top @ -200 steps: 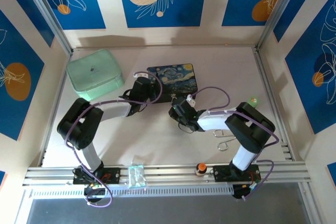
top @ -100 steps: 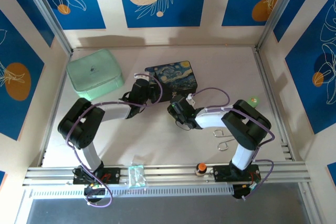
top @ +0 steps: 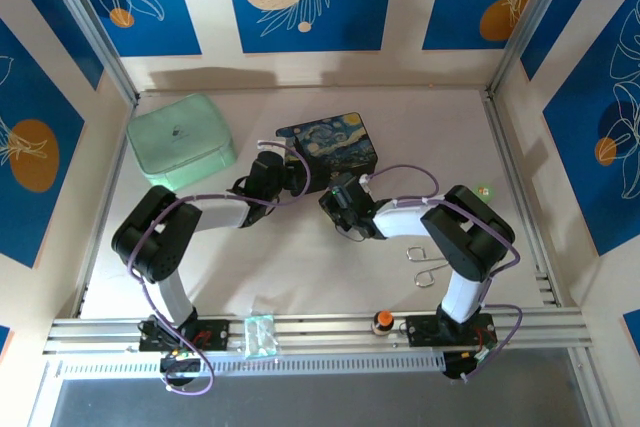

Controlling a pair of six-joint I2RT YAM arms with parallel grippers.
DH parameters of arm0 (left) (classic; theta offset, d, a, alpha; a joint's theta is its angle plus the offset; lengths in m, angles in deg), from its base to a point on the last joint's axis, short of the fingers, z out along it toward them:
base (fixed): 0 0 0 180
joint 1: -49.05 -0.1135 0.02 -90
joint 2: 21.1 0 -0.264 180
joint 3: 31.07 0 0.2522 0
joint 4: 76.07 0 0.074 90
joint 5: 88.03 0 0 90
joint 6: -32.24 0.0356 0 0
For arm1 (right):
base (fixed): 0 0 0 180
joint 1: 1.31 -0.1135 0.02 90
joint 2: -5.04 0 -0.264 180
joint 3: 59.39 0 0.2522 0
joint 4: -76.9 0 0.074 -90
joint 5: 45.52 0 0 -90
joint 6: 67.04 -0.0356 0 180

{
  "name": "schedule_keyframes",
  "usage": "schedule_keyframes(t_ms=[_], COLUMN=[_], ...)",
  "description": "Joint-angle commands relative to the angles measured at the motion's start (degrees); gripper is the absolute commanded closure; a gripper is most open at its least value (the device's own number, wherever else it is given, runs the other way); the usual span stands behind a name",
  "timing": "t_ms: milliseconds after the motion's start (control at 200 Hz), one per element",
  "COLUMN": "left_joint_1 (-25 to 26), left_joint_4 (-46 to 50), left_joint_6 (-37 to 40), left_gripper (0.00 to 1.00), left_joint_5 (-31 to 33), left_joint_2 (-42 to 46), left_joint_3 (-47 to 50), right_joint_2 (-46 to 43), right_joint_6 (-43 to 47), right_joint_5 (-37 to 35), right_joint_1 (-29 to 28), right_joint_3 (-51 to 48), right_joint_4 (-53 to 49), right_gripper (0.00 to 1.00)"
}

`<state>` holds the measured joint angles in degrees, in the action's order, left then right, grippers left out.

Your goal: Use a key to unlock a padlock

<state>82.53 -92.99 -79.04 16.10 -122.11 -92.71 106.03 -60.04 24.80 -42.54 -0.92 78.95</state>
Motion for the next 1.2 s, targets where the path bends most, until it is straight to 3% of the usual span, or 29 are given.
schedule_keyframes(t_ms=[0,230,505,595,865,1056,1196], left_joint_1=[-0.3,-0.4,-0.8,-0.9,-1.3,-1.4,-1.6], left_joint_4=[9.1,9.6,10.8,10.6,15.9,22.2,26.9], left_joint_6=[3.4,3.8,4.2,3.7,1.6,-0.3,-3.9], left_gripper=[0.52,0.52,0.52,0.52,0.51,0.40,0.35], left_joint_5=[-1.6,-2.4,-3.0,-3.7,-5.9,-5.4,-0.1], left_joint_2=[-2.4,-3.4,-4.4,-4.2,2.5,5.9,3.2], left_joint_3=[2.0,1.3,-0.1,-0.4,-3.7,-9.2,-11.3], right_joint_2=[3.0,2.4,-1.4,-1.3,-0.9,-1.5,-2.3], right_joint_6=[-0.5,-0.7,6.6,7.9,10.5,7.2,6.1], right_joint_5=[-5.6,-3.0,-4.8,-2.5,0.2,-1.0,-2.3], right_joint_1=[2.7,6.1,7.4,8.0,3.2,-1.2,-3.5], right_joint_3=[1.7,-1.1,0.9,1.7,1.6,-1.2,-2.3], right_joint_4=[4.6,11.7,4.6,3.5,0.1,-0.1,-0.8], right_gripper=[0.83,0.84,0.84,0.84,0.84,0.84,0.84])
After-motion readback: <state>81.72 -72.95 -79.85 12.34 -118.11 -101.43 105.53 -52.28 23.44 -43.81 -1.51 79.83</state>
